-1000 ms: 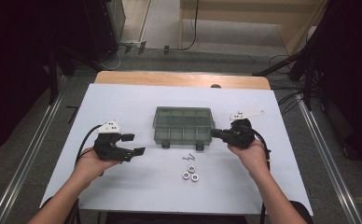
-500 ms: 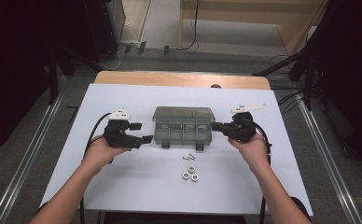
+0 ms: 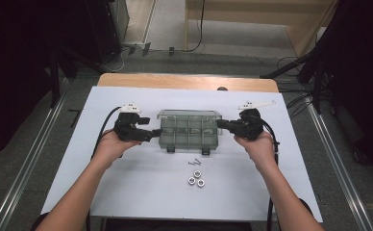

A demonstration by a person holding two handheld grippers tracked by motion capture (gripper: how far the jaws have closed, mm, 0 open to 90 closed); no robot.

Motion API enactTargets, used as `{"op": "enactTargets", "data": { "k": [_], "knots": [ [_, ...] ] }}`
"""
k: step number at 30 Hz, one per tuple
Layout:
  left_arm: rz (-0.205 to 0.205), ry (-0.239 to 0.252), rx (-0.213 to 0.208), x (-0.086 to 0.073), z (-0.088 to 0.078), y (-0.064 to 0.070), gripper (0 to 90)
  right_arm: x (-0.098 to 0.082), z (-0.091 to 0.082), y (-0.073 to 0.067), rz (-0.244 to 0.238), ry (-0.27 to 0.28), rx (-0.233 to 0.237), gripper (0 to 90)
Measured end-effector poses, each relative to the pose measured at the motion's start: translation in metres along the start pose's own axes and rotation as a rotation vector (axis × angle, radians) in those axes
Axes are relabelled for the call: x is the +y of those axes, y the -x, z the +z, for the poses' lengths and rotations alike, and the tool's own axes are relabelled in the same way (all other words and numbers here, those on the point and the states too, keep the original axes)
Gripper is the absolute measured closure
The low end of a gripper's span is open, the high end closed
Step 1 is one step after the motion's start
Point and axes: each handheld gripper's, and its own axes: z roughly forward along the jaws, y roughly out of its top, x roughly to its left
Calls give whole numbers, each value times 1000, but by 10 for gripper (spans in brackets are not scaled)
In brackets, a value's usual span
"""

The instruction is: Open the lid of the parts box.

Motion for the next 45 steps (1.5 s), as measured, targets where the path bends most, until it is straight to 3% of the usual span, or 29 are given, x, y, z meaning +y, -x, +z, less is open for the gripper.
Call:
{"op": "enactTargets", "data": {
  "k": [7, 15, 19, 24, 30, 43, 45],
  "knots": [
    [10, 4, 28, 10, 11, -8, 295, 3, 3, 2, 5, 11, -3, 900],
    [-11, 41, 38, 15, 22, -18, 336, 5, 5, 3, 6, 24, -8, 900],
    [4, 51, 57, 16, 24, -19, 440, 5, 6, 4, 8, 23, -8, 900],
    [-22, 63, 41, 17, 25, -18, 565, 5, 6, 3, 7, 21, -5, 900],
    [-48, 66, 35, 19, 23, -18, 633, 3, 6, 3, 4, 17, -2, 900],
    [-41, 70, 36, 20, 26, -18, 631, -7, 0, 3, -4, 10, 2, 831],
    [-41, 71, 34, 20, 26, -19, 630, -11, -4, 6, 0, 20, -5, 781]
  ]
}}
